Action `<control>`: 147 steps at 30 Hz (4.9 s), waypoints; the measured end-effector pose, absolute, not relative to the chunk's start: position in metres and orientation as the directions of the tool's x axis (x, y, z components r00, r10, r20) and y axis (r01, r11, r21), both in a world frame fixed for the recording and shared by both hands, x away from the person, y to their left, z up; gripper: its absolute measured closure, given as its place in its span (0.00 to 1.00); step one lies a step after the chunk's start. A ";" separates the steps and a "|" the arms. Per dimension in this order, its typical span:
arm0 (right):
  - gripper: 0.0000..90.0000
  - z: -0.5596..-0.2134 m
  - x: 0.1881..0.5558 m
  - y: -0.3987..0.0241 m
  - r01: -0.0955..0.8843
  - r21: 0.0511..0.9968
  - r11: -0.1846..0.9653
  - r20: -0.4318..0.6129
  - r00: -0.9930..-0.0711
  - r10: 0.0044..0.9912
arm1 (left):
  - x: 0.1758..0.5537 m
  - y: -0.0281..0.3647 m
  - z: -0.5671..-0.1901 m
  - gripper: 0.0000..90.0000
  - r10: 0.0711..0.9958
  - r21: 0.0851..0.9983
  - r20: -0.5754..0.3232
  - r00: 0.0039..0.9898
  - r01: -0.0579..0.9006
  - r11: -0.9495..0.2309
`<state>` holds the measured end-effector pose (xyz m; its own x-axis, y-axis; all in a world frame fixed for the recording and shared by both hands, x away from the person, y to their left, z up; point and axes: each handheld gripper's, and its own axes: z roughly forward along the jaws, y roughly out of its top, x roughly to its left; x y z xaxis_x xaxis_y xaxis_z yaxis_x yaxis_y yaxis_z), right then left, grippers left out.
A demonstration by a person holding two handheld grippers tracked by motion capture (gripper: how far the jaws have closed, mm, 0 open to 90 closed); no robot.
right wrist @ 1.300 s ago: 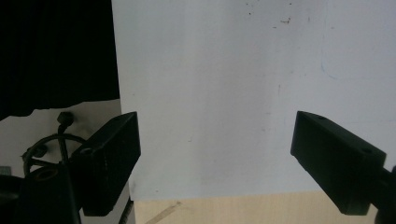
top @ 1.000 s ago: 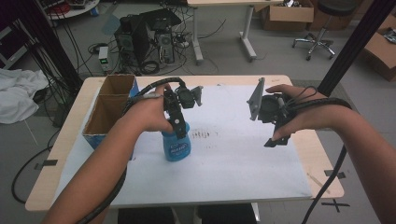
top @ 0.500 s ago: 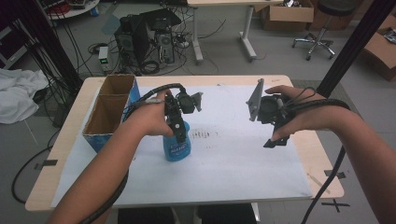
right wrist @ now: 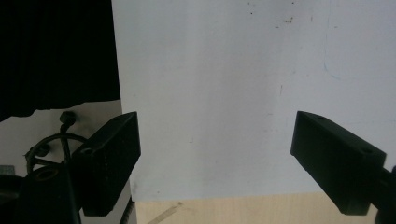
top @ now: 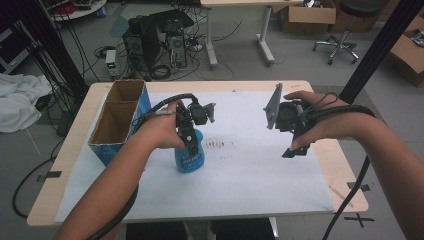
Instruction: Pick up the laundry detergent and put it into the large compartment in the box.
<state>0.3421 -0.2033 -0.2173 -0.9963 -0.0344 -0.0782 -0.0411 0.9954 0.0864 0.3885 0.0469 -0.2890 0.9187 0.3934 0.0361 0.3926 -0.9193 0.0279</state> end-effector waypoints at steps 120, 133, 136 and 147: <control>0.18 -0.225 0.340 -0.191 -0.074 0.095 0.993 -0.082 -0.994 -0.066 | 0.404 0.092 -0.148 0.42 0.779 0.037 -0.015 0.627 0.778 -0.627; 0.18 -0.226 0.342 -0.186 -0.081 0.093 0.992 -0.080 -0.994 -0.073 | 0.411 0.155 -0.100 0.42 0.920 0.060 -0.003 0.392 0.919 -0.391; 0.18 -0.227 0.342 -0.186 -0.080 0.091 0.993 -0.079 -0.994 -0.073 | 0.411 0.166 -0.097 0.42 0.935 0.060 -0.006 0.355 0.933 -0.354; 0.18 -0.225 0.344 -0.182 -0.082 0.088 0.993 -0.079 -0.994 -0.075 | 0.410 0.216 -0.092 0.42 0.986 0.044 0.021 0.166 0.985 -0.167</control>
